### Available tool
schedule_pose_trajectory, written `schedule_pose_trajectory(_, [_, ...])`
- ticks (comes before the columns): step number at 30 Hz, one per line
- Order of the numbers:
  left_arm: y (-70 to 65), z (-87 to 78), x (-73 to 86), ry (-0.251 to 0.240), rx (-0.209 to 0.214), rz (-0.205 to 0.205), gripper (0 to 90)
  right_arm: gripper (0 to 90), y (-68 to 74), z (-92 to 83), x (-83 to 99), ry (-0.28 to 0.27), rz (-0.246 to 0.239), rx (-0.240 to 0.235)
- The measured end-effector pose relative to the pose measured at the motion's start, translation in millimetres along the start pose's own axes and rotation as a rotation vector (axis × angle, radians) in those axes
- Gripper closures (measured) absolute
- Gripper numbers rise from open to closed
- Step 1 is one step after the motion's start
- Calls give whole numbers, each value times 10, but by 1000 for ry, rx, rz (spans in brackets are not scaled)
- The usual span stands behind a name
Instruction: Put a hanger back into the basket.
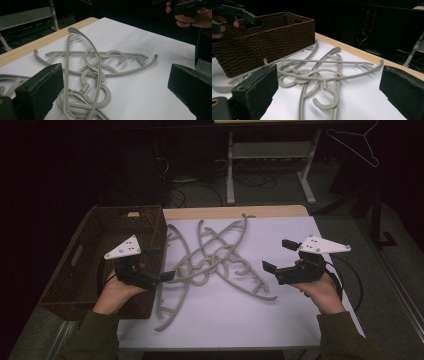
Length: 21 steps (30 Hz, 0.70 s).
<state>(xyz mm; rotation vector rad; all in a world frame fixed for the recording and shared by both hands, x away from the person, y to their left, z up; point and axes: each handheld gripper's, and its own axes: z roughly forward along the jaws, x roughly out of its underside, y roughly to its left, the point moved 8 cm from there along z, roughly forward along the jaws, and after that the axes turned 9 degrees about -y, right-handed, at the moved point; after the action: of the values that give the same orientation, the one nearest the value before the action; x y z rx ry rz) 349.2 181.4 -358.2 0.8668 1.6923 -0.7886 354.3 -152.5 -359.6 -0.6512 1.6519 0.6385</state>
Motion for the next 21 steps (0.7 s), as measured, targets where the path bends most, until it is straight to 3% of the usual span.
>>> schedule_pose_trajectory(11, [-118,199,-111,25,11,26,0,16,-5,-5,165,21,7,21])
schedule_pose_trajectory(17, [-205,440,-167,49,21,41,2,17,8,-16,294,40,7,27])
schedule_pose_trajectory(20, [-243,661,-100,98,26,53,2,17,0,-38,391,55,18,28])
schedule_pose_trajectory(21, [-243,661,-100,98,26,53,2,17,-8,-43,408,61,21,25])
